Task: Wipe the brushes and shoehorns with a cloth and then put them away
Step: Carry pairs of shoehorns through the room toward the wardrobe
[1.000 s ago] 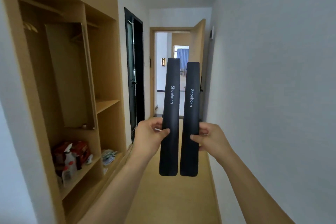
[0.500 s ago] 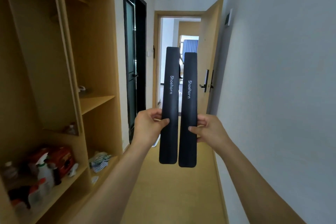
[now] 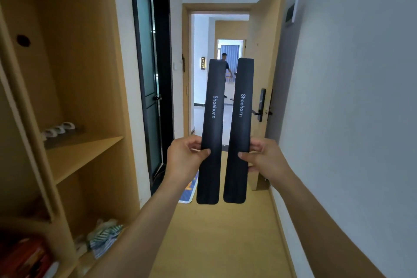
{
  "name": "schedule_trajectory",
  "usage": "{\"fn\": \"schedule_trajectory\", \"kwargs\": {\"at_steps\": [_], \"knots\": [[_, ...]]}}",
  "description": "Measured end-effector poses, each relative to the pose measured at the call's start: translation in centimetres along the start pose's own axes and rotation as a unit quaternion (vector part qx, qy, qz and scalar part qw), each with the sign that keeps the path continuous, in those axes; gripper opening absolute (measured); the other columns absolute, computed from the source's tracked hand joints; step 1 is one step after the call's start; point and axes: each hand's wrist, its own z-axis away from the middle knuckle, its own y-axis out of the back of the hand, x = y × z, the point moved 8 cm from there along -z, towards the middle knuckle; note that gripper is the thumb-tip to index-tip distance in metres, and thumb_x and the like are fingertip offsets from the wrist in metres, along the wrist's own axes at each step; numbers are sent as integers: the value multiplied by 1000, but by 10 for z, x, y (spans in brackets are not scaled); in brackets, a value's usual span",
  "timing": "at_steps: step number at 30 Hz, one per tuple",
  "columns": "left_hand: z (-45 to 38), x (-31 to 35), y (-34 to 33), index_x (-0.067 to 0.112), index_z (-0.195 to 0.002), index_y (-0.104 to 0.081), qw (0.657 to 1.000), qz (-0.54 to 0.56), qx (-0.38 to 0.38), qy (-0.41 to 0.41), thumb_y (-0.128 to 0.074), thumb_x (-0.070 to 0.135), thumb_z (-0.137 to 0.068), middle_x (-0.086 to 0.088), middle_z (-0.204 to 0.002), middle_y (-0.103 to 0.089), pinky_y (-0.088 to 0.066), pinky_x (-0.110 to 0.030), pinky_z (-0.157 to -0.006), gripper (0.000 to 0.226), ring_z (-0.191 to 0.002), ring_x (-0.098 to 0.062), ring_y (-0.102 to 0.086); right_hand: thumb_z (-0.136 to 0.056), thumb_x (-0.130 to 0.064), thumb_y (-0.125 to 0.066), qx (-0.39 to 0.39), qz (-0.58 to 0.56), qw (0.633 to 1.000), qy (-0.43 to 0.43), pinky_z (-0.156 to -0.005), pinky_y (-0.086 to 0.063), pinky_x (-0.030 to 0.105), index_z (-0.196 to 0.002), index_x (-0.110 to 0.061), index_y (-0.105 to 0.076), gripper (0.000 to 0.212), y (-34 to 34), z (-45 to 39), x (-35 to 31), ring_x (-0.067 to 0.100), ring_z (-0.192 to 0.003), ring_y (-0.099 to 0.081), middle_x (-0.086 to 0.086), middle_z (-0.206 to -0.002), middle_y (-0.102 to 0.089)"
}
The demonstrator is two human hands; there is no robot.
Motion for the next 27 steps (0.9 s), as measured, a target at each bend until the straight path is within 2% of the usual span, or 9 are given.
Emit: {"fn": "schedule_trajectory", "kwargs": {"at_steps": [3,8,11,14,17,20,23,27], "knots": [[-47,-33,4,27,-84,-75,1000,-14,20,8,-75,5,-82,8,-79,-74,-61,-33,-75,22,-76,-5,-70,-89,2,-69,-32,2,999,3,-75,-64,40,-115,-14,-69,31,-22,-62,27,19,-97,-72,6,-106,-74],[-136,-86,18,23,-90,-75,997,-54,62,14,-74,6,-83,10,-83,-74,-60,-33,-80,18,-80,-3,-69,-88,6,-68,-74,-21,997,25,-66,-63,34,-99,-22,-72,30,-67,-182,56,19,-88,-74,6,-96,-76],[-198,-111,30,15,-97,-75,992,-71,103,36,-74,7,-84,1,-90,-74,-59,-41,-84,15,-87,-15,-70,-87,6,-68,-112,-22,993,42,-62,-61,32,-104,-14,-72,27,-96,-261,65,15,-79,-74,6,-91,-75],[-252,-135,47,11,-95,-75,986,-76,140,46,-73,2,-84,-7,-91,-74,-59,-46,-83,14,-89,-24,-71,-88,3,-68,-149,-27,987,57,-68,-63,42,-105,-14,-73,25,-128,-334,69,21,-82,-73,5,-92,-75],[-292,-163,72,19,-92,-74,978,-96,172,62,-72,5,-85,1,-89,-74,-60,-42,-81,15,-88,-19,-70,-88,3,-69,-186,-30,980,69,-68,-63,42,-99,-21,-73,26,-167,-395,74,22,-83,-74,1,-87,-76],[-320,-192,101,22,-100,-73,969,-115,206,73,-74,12,-85,7,-92,-72,-60,-40,-82,18,-89,-12,-69,-87,2,-70,-221,-38,972,70,-60,-62,37,-91,-27,-73,29,-213,-439,83,20,-79,-73,-3,-80,-76],[-346,-219,135,33,-89,-71,959,-133,238,72,-75,12,-84,14,-86,-72,-61,-35,-78,22,-85,-7,-68,-87,4,-70,-248,-48,965,73,-66,-62,46,-93,-22,-73,27,-264,-480,92,25,-79,-72,16,-89,-75],[-381,-260,182,29,-90,-72,947,-148,274,76,-75,13,-84,11,-88,-72,-61,-38,-80,18,-87,-9,-69,-87,3,-70,-284,-49,954,85,-69,-63,46,-104,-12,-73,24,-334,-530,101,27,-86,-74,11,-94,-77]]}}
